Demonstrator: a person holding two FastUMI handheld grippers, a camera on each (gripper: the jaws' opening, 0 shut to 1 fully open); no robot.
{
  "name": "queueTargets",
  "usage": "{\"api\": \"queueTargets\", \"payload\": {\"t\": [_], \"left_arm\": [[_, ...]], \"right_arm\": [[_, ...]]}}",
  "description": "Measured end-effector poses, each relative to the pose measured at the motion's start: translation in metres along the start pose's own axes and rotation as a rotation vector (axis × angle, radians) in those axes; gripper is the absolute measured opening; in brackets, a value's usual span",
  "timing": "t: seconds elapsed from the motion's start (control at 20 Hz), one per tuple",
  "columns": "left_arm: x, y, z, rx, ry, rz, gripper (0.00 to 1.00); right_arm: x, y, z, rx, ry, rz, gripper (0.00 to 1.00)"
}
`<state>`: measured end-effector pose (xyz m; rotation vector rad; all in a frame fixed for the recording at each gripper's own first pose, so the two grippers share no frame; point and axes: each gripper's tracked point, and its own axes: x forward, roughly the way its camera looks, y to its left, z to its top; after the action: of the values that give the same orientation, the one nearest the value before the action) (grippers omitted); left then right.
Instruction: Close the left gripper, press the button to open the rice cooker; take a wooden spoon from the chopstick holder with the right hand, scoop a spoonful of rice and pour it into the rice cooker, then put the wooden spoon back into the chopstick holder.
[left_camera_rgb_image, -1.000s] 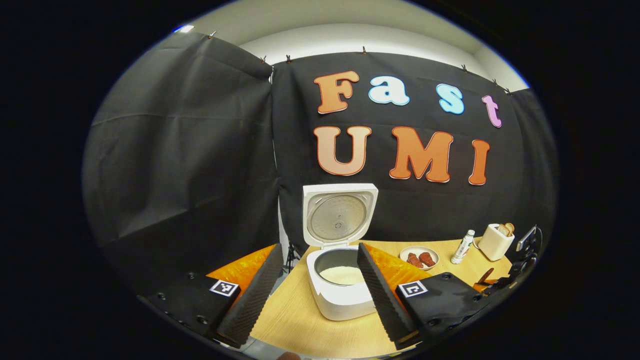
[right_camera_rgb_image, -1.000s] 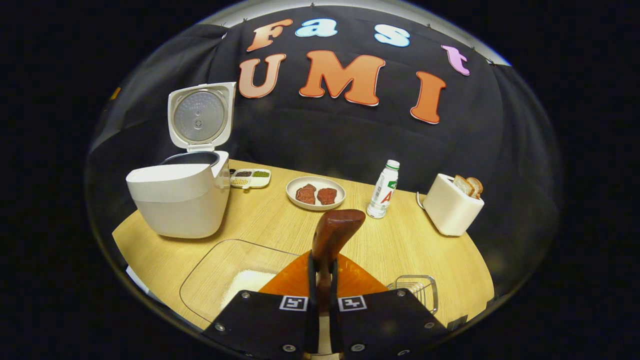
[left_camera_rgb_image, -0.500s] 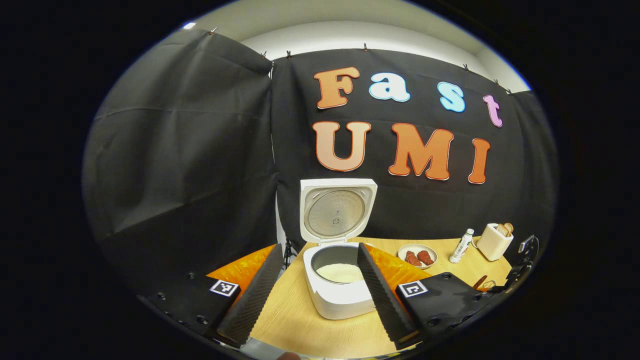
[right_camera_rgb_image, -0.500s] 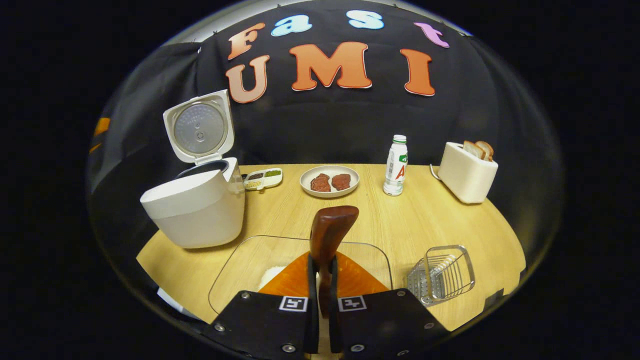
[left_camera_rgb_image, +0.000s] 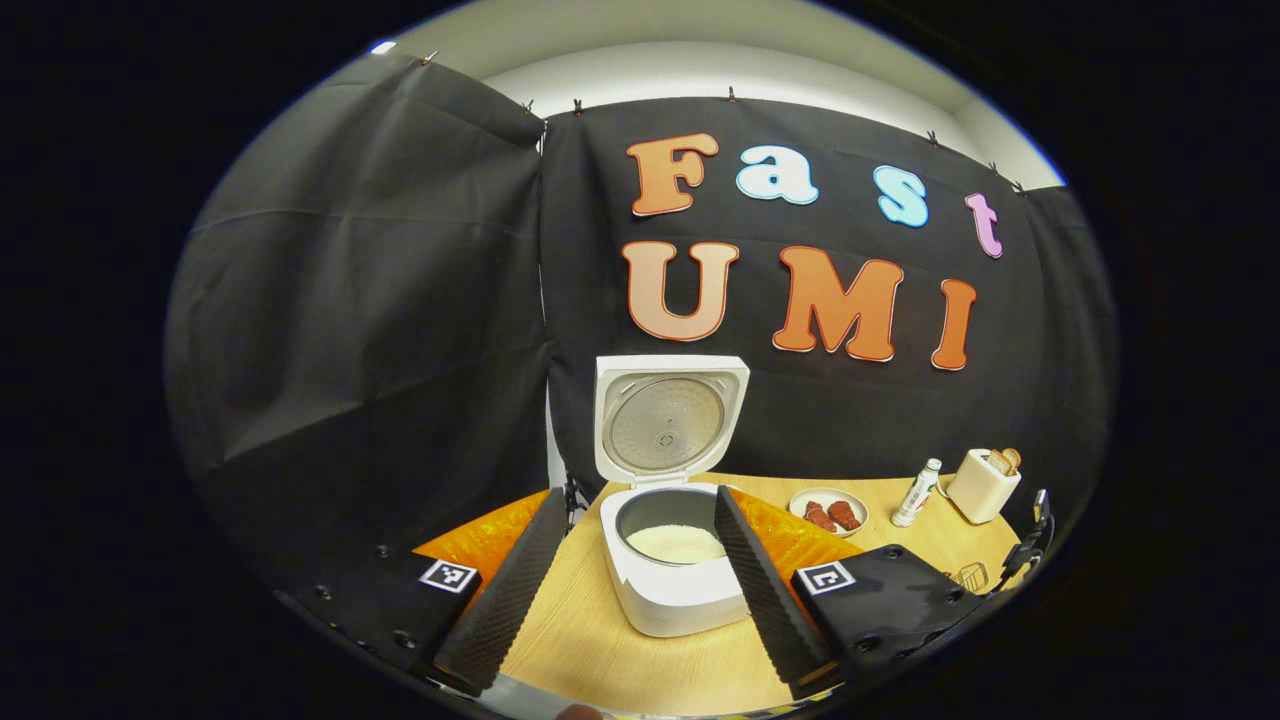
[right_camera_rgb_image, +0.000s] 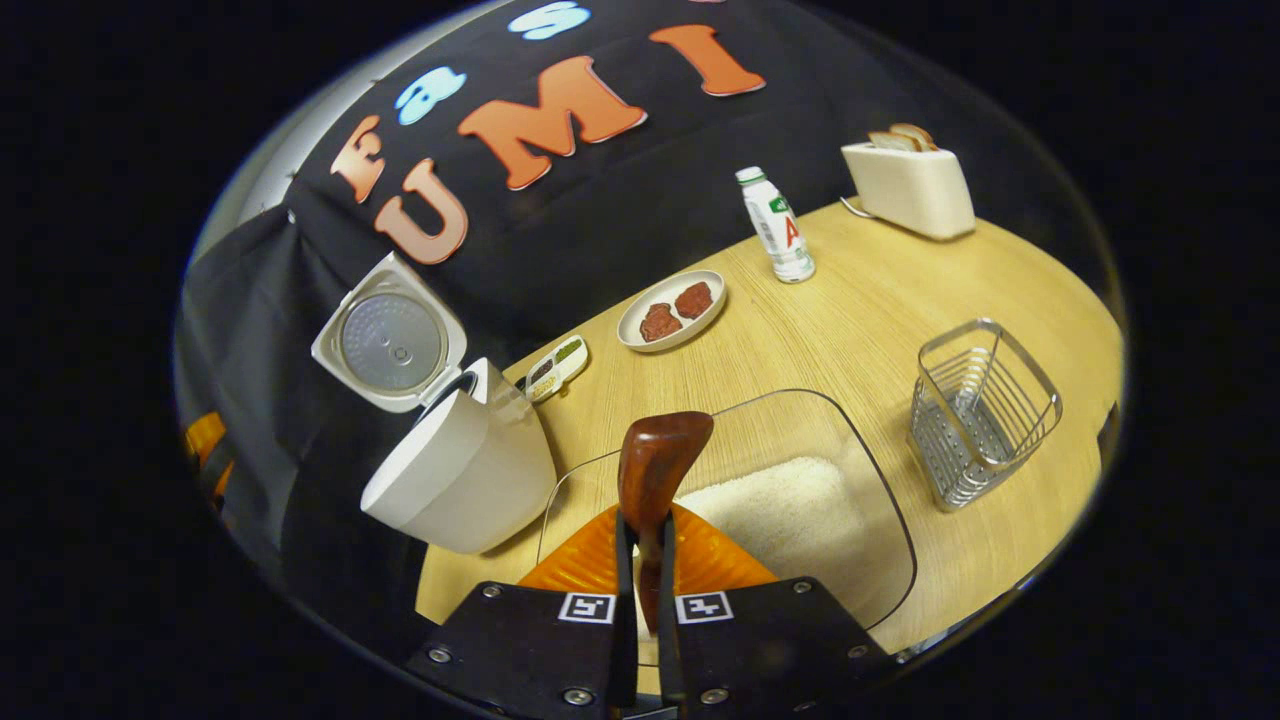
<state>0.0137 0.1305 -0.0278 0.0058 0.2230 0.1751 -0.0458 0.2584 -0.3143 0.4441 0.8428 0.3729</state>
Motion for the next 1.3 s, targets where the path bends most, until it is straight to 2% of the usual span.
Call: {"api": "queueTargets", "payload": {"t": [0.1, 0.45, 0.65, 0.85, 1.0, 1.3], "left_arm": [[0.0, -0.001, -0.003, -0.003, 0.006, -0.005, 1.0], [0.0, -0.005, -0.004, -0.009, 0.012, -0.015, 1.0], [-0.002, -0.006, 0.003, -0.004, -0.009, -0.016, 1.0], [-0.005, -0.006, 0.007, 0.012, -0.023, -0.018, 1.0], [-0.005, -0.002, 0.007, 0.009, -0.033, -0.012, 1.0], [-0.002, 0.007, 0.003, -0.007, -0.032, -0.015, 1.0]], "right_arm": [[0.001, -0.003, 0.0, 0.12, 0.02, 0.017, 0.08], [-0.011, -0.013, 0.018, 0.299, 0.003, 0.061, 0.08], [-0.02, -0.017, 0.042, 0.33, -0.041, 0.053, 0.08], [-0.034, -0.011, 0.068, 0.394, -0.072, 0.088, 0.08], [-0.038, -0.008, 0.081, 0.381, -0.09, 0.076, 0.07], [-0.039, 0.032, 0.108, 0.388, -0.097, 0.137, 0.08]]}}
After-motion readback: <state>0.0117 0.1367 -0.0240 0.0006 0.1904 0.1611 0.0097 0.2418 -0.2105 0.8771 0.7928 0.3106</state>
